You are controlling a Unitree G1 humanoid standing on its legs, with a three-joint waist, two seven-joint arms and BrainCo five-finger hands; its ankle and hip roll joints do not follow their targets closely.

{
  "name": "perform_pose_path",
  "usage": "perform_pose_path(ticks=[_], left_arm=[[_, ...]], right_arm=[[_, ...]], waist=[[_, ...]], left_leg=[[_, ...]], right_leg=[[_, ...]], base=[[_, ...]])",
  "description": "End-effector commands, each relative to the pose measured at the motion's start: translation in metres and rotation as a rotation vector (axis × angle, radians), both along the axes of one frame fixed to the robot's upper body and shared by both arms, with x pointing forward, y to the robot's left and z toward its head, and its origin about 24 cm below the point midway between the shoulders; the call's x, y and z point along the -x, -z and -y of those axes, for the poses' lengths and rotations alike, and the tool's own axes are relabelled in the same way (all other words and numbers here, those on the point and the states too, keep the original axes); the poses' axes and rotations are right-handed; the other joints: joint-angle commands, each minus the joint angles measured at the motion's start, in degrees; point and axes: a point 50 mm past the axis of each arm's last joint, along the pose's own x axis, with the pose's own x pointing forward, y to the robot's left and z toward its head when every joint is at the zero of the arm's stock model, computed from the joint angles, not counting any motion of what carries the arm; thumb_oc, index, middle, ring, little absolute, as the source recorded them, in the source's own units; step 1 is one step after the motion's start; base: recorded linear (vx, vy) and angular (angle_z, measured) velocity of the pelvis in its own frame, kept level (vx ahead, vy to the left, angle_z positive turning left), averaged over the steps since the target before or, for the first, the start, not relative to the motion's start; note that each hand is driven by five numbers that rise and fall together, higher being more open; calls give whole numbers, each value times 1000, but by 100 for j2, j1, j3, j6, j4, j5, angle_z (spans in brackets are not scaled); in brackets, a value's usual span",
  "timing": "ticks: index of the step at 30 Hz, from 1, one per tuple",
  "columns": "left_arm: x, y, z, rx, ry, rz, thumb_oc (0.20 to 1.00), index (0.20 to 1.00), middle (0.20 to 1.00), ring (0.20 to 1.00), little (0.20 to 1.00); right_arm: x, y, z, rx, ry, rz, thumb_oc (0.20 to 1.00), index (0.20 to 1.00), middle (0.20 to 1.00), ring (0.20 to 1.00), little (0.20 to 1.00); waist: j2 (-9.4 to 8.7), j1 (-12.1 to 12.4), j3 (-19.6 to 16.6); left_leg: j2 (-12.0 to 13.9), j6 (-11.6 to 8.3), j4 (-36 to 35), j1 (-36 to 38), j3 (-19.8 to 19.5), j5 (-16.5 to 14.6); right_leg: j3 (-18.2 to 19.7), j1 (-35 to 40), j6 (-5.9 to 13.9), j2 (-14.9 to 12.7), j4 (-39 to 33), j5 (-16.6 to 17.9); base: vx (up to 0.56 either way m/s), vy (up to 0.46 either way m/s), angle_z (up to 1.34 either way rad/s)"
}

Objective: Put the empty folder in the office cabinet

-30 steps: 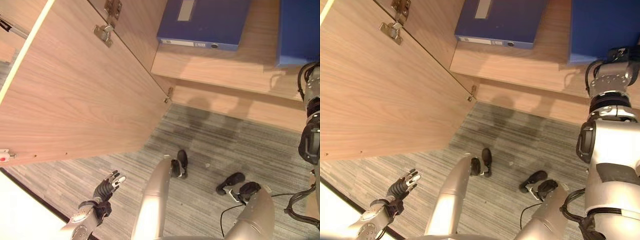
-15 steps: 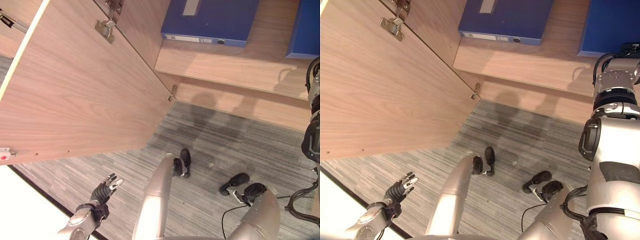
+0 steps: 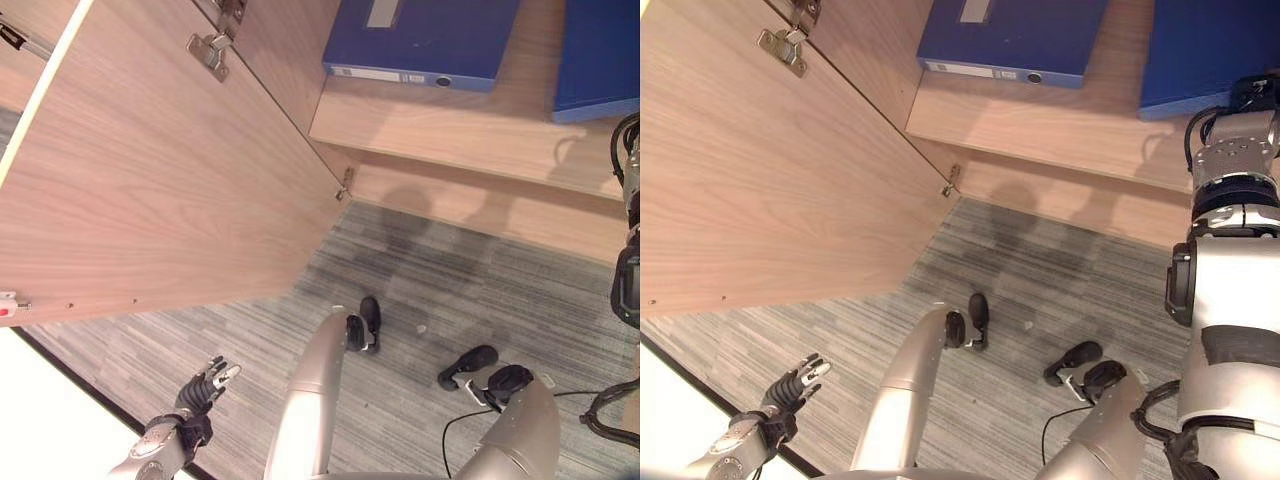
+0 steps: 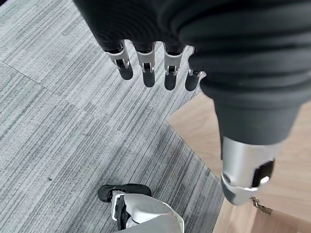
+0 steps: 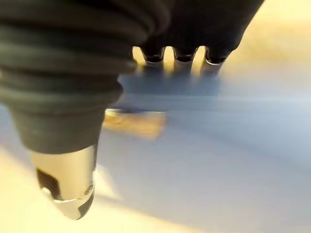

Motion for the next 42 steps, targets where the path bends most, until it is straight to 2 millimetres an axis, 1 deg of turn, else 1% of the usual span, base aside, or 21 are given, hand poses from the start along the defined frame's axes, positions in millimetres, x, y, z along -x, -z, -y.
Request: perform_pose_path(ticks=[1, 5, 6, 7, 8, 10, 13, 14, 19, 21, 23, 24, 27, 28, 30, 31, 35, 38, 39, 40, 42], left_arm=[[14, -10, -39, -94, -42, -25, 1000, 1000, 1000, 1000, 1000], [20, -8, -43, -96, -32, -51, 1000, 1000, 1000, 1000, 1000], [20, -8, -42, -96, -32, -50, 1000, 1000, 1000, 1000, 1000], [21, -8, -44, -100, -27, -57, 1000, 1000, 1000, 1000, 1000], [22, -7, -46, -100, -19, -67, 1000, 1000, 1000, 1000, 1000], [24, -7, -48, -101, -13, -75, 1000, 1000, 1000, 1000, 1000], [27, -6, -51, -105, -9, -88, 1000, 1000, 1000, 1000, 1000], [29, -5, -53, -107, -11, -96, 1000, 1000, 1000, 1000, 1000], [33, -2, -55, -106, -19, -100, 1000, 1000, 1000, 1000, 1000], [34, -1, -56, -104, -30, -98, 1000, 1000, 1000, 1000, 1000], [35, -1, -56, -102, -51, -72, 1000, 1000, 1000, 1000, 1000], [35, 0, -56, -101, -51, -72, 1000, 1000, 1000, 1000, 1000], [31, -1, -51, -91, -43, -47, 1000, 1000, 1000, 1000, 1000], [31, -1, -50, -89, -44, -47, 1000, 1000, 1000, 1000, 1000], [32, -3, -51, -96, -44, -38, 1000, 1000, 1000, 1000, 1000], [31, -3, -49, -85, -47, -32, 1000, 1000, 1000, 1000, 1000], [26, 0, -44, -65, -65, -13, 1000, 1000, 1000, 1000, 1000], [23, 2, -39, -49, -70, -2, 1000, 1000, 1000, 1000, 1000], [18, 1, -35, -37, -69, 12, 1000, 1000, 1000, 1000, 1000], [15, 1, -33, -34, -67, 21, 1000, 1000, 1000, 1000, 1000], [13, 0, -32, -32, -65, 27, 1000, 1000, 1000, 1000, 1000]], right_arm=[[4, -39, -3, 260, -91, -28, 1000, 1000, 1000, 1000, 1000], [-2, -28, -8, 442, -159, -231, 1000, 1000, 1000, 1000, 1000], [-2, -28, -8, 443, -159, -231, 1000, 1000, 1000, 1000, 1000], [-2, -25, -8, 490, -167, -288, 1000, 1000, 1000, 1000, 1000], [-4, -22, -10, 587, -197, -380, 1000, 1000, 1000, 1000, 1000], [-6, -20, -13, 669, -230, -448, 1000, 1000, 1000, 1000, 1000], [-5, -15, -11, 750, -244, -542, 1000, 1000, 1000, 1000, 1000], [-4, -13, -8, 834, -245, -627, 1000, 1000, 1000, 1000, 1000], [-1, -16, -5, 993, -223, -752, 1000, 1000, 1000, 1000, 1000], [2, -14, 0, 1100, -202, -861, 1000, 1000, 1000, 1000, 1000], [5, -15, 4, 1365, -160, -1089, 1000, 1000, 1000, 1000, 1000], [5, -16, 4, 1368, -160, -1090, 1000, 1000, 1000, 1000, 1000], [2, -8, 1, 1571, -181, -1283, 1000, 1000, 1000, 1000, 1000], [2, -8, 1, 1574, -181, -1285, 1000, 1000, 1000, 1000, 1000], [-2, 1, -3, 1635, -268, -1360, 1000, 1000, 1000, 1000, 1000], [-7, 12, -12, 1691, -359, -1392, 1000, 1000, 1000, 1000, 1000], [-16, 27, -28, 1748, -475, -1381, 1000, 1000, 1000, 1000, 1000], [-18, 37, -32, 1734, -514, -1384, 1000, 1000, 1000, 1000, 1000], [-19, 53, -35, 1700, -581, -1409, 1000, 1000, 1000, 1000, 1000], [-20, 59, -37, 1693, -604, -1419, 1000, 1000, 1000, 1000, 1000], [-20, 62, -38, 1689, -619, -1427, 1000, 1000, 1000, 1000, 1000]], waist=[[-187, 121, 175], [-232, 150, 196], [-228, 149, 197], [-247, 161, 204], [-251, 171, 225], [-247, 186, 234], [-265, 202, 238], [-281, 220, 243], [-289, 225, 261], [-294, 222, 265], [-330, 203, 274], [-326, 200, 273], [-341, 219, 280], [-332, 214, 277], [-337, 187, 286], [-341, 165, 291], [-351, 125, 323], [-363, 119, 342], [-359, 129, 363], [-358, 136, 366], [-359, 143, 368]], left_leg=[[215, -412, -78, -52, -233, -167], [251, -408, -35, -77, -229, -164], [252, -408, -34, -78, -228, -164], [256, -405, -24, -86, -227, -161], [257, -399, -33, -99, -221, -148], [253, -398, -43, -114, -210, -129], [250, -396, -61, -122, -203, -109], [244, -393, -77, -126, -197, -95], [233, -391, -126, -144, -182, -56], [227, -387, -171, -162, -177, -27], [201, -391, -258, -188, -159, 22], [200, -390, -263, -188, -156, 24], [199, -397, -312, -213, -146, 50], [199, -397, -313, -217, -146, 51], [197, -408, -327, -231, -148, 57], [201, -426, -376, -221, -142, 84], [209, -461, -453, -188, -112, 127], [225, -469, -481, -154, -102, 139], [238, -468, -512, -131, -96, 150], [238, -468, -527, -121, -91, 156], [232, -469, -556, -108, -84, 164]], right_leg=[[678, 249, 574, 104, -546, 233], [686, 212, 542, 100, -525, 238], [688, 209, 542, 100, -524, 238], [674, 213, 539, 90, -530, 241], [670, 200, 529, 95, -536, 247], [673, 179, 524, 93, -533, 252], [663, 168, 522, 86, -544, 263], [646, 164, 527, 77, -557, 275], [622, 137, 541, 63, -590, 312], [611, 128, 545, 63, -636, 347], [605, 69, 552, 58, -683, 395], [607, 66, 552, 57, -686, 399], [624, 33, 559, 38, -737, 429], [624, 29, 558, 38, -738, 430], [640, 14, 567, 48, -762, 437], [649, 14, 579, 62, -806, 463], [641, 24, 599, 61, -883, 511], [631, 51, 602, 83, -936, 538], [615, 87, 612, 92, -993, 569], [599, 98, 617, 91, -1017, 585], [587, 113, 627, 89, -1043, 605]], base=[[0, 0, 0], [0, 0, 0], [0, 0, 0], [0, 0, 0], [0, 0, 0], [0, 0, 0], [0, 0, 0], [0, 0, 0], [0, 0, 0], [-15, 11, 0], [-39, 23, -1], [-30, 29, 0], [0, 0, 0], [0, 0, 0], [0, 0, 0], [0, 0, 0], [-17, 22, -6], [-8, 5, -4], [-15, 1, -6], [-13, -7, -6], [-9, -9, -4]])
